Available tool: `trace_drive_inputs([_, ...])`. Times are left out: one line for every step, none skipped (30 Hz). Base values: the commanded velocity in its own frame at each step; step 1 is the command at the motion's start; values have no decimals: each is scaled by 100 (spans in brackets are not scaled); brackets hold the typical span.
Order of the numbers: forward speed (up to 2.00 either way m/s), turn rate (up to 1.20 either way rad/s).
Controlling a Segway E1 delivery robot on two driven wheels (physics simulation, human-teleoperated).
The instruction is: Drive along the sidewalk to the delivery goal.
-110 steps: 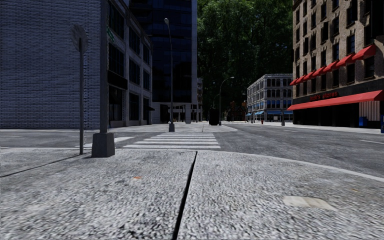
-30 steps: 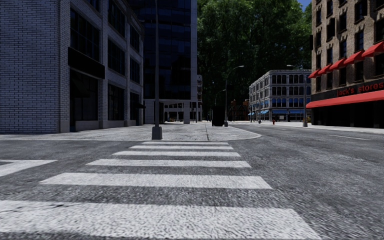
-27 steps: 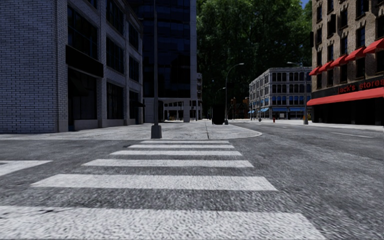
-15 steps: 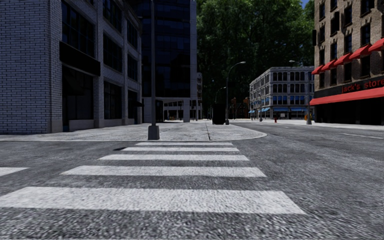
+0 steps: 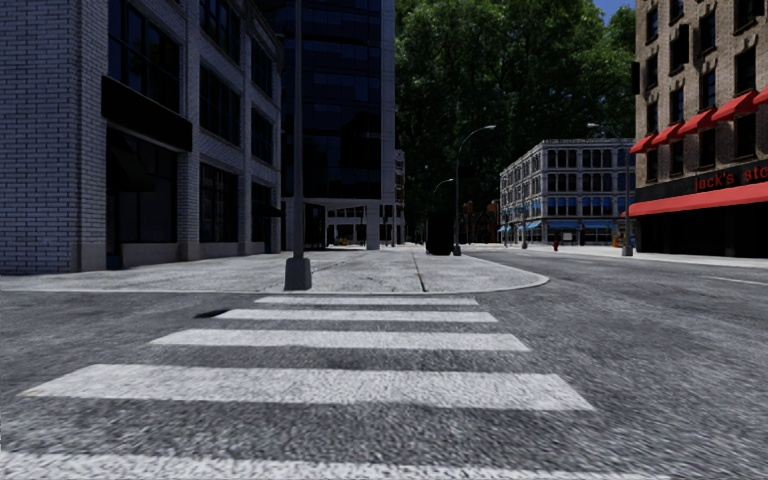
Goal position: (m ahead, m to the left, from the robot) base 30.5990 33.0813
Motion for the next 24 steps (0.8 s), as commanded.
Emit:
trace_drive_inputs([200,0])
trace_drive_inputs([200,0])
trace_drive_inputs([200,0])
trace_drive_inputs([200,0])
trace_drive_inputs([200,0])
trace_drive_inputs([200,0])
trace_drive_inputs([200,0])
trace_drive_inputs([200,0])
trace_drive_inputs([200,0])
trace_drive_inputs([200,0])
trace_drive_inputs([200,0])
trace_drive_inputs([200,0])
trace_drive_inputs([200,0])
trace_drive_inputs([200,0])
trace_drive_inputs([200,0])
trace_drive_inputs([200,0])
trace_drive_inputs([200,0])
trace_drive_inputs([200,0])
trace_drive_inputs([200,1])
trace_drive_inputs([200,9])
trace_drive_inputs([200,14])
trace_drive_inputs([200,14])
trace_drive_inputs([200,14])
trace_drive_inputs([200,15])
